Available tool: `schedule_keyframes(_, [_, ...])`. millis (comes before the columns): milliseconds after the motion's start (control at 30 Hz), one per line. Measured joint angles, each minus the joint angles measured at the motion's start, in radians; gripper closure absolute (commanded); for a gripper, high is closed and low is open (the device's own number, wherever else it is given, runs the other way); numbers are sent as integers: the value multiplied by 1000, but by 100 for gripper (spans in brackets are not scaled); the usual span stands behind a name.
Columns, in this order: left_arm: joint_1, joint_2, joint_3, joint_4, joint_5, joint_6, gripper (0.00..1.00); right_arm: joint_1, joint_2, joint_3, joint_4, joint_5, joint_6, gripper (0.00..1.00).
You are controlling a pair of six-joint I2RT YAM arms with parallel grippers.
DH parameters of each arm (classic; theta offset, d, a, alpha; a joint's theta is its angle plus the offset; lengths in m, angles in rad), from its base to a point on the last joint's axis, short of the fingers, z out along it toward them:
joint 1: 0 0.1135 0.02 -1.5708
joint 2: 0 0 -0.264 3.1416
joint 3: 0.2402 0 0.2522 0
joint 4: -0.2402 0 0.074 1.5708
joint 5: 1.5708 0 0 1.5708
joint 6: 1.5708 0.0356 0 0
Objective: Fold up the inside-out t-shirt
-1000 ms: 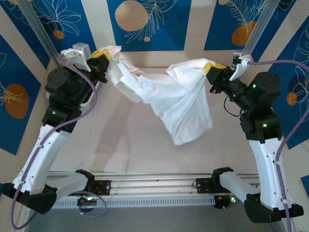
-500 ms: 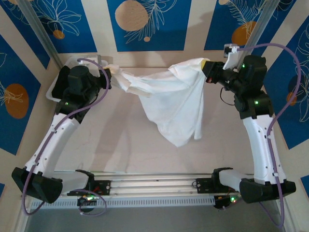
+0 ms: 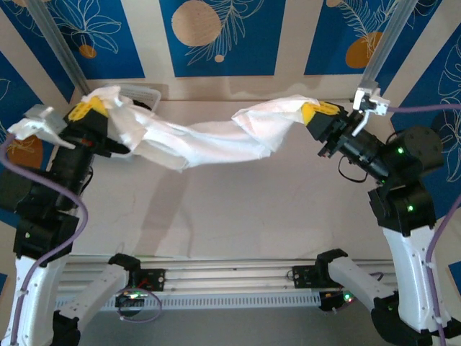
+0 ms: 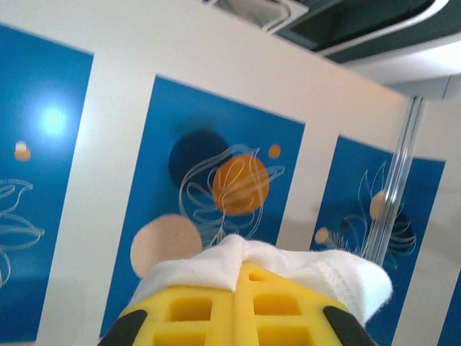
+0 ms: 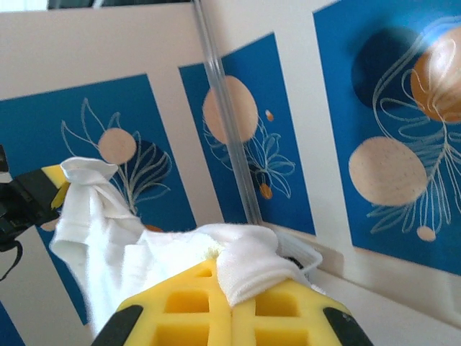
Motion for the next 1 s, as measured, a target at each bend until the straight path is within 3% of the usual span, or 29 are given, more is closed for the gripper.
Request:
schedule_keyframes(200, [0, 165, 72, 8, -3, 18, 100, 16, 37, -40, 57, 51, 26, 99])
schedule_keyframes(433, [0, 623, 200, 31, -31, 63, 100, 11, 278, -82, 101, 216, 27, 98])
schedule_keyframes(467, [0, 689, 222, 30, -35, 66, 96, 4, 328, -82, 106, 233, 27, 97])
schedule_keyframes(533, [1, 866, 295, 25, -40, 78, 66, -24, 470, -74, 111, 262, 29, 88])
schedule_keyframes(600, [1, 1033, 389, -1, -47, 82, 46, -59, 625, -34, 85, 281, 33, 76])
schedule_keyframes(733, [2, 1298, 579, -136, -74, 88, 30, -122, 929, 101, -37, 318, 7, 53])
schedule_keyframes(833, [4, 1283, 459, -189, -77, 71, 25, -148, 988, 80, -150, 340, -24, 39])
schedule_keyframes(1000, [3, 894, -171, -87, -10, -36, 24, -106, 818, -158, -239, 340, -47, 36])
